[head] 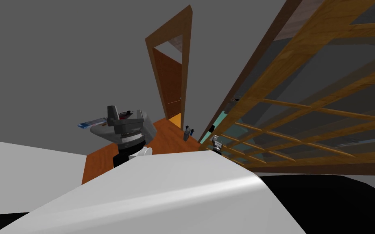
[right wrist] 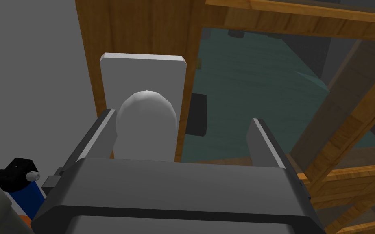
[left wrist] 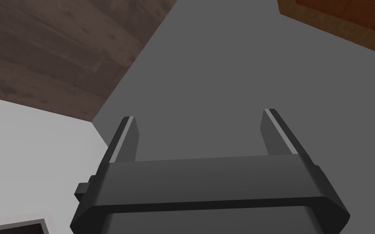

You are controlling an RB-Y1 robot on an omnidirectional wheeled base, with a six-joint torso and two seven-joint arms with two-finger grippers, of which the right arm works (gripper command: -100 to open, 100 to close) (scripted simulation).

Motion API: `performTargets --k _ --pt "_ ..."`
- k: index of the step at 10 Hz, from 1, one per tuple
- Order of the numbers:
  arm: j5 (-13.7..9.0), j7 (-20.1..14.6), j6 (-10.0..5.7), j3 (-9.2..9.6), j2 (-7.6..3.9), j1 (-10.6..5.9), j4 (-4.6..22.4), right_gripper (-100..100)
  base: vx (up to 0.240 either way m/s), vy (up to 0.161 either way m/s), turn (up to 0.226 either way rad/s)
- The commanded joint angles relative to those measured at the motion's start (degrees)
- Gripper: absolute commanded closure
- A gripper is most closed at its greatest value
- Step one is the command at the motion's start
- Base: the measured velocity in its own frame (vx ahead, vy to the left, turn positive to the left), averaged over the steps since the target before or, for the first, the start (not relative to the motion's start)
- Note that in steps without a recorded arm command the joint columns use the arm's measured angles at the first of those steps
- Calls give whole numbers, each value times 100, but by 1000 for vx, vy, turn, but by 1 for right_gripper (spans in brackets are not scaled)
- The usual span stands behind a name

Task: Pull the door open

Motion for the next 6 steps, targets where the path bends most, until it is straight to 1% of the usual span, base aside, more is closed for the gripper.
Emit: performTargets --k 1,2,3,4,6 --pt "122 -145 73 167 -123 -97 1 100 -93 -20 239" --pt "196 -200 93 281 -122 -189 -61 100 -43 -66 259" --pt "169 -120 70 251 -11 -132 -35 100 -4 -28 91" --pt "274 -228 62 398 -32 -153 -97 100 -150 -4 98" --pt "365 -335 58 519 -75 -140 -139 100 -232 -11 102"
